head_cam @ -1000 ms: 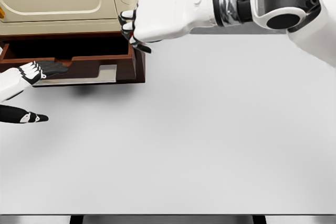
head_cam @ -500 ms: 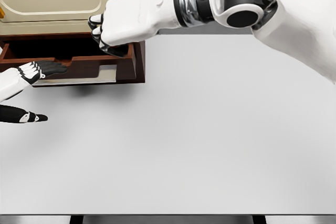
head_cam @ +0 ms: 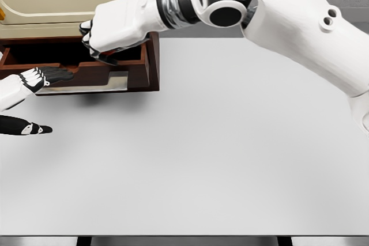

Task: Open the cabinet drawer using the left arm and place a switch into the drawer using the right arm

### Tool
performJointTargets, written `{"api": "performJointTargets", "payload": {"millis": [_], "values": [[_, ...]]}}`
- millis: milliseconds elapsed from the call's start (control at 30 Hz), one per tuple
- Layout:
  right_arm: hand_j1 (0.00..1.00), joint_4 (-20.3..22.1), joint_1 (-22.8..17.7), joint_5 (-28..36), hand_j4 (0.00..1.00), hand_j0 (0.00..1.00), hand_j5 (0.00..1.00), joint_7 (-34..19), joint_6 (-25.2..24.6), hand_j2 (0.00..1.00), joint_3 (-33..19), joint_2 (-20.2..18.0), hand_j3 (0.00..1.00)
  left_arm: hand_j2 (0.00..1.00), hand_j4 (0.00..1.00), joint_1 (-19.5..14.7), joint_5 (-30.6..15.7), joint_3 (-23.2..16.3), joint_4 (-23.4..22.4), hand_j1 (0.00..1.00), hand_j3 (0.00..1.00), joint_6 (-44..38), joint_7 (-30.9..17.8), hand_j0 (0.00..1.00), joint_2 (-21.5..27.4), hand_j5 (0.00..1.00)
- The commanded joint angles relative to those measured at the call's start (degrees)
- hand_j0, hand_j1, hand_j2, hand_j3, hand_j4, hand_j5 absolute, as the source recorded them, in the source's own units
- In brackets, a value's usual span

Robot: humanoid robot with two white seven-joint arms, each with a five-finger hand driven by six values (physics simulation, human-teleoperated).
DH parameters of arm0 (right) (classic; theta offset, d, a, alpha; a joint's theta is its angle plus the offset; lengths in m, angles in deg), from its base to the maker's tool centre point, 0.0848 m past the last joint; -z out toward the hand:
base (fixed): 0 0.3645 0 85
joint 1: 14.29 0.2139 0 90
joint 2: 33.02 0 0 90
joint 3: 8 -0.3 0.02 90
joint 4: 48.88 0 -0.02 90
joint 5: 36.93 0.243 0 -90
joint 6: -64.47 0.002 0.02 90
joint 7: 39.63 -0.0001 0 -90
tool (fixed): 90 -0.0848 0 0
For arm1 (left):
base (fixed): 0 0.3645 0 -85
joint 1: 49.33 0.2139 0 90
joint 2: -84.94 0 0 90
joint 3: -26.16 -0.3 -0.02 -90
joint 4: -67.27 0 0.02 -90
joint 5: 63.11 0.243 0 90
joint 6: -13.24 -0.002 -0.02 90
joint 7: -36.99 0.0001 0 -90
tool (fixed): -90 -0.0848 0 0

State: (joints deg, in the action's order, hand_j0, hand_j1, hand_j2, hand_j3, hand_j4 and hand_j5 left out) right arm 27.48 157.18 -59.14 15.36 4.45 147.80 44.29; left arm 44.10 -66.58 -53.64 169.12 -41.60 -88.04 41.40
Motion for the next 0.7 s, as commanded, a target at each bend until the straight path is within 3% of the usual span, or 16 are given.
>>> {"api": "performJointTargets", "payload": {"millis": [0,667], "values": [[0.29,-1.73,0.00,0.14,0.29,0.29,0.29,0.02,-0.09,0.29,0.11,1.27,0.29,1.00,1.00,0.00,-0.48,0.00,0.01,1.00,1.00,-0.16,0.03,1.00,0.04,1.00],[0.29,-10.17,1.32,-0.03,0.29,0.29,0.29,0.02,-0.01,0.29,1.70,6.10,0.29,1.00,1.00,0.00,-0.48,-0.09,0.01,1.00,1.00,-0.16,0.03,1.00,0.04,1.00]]}}
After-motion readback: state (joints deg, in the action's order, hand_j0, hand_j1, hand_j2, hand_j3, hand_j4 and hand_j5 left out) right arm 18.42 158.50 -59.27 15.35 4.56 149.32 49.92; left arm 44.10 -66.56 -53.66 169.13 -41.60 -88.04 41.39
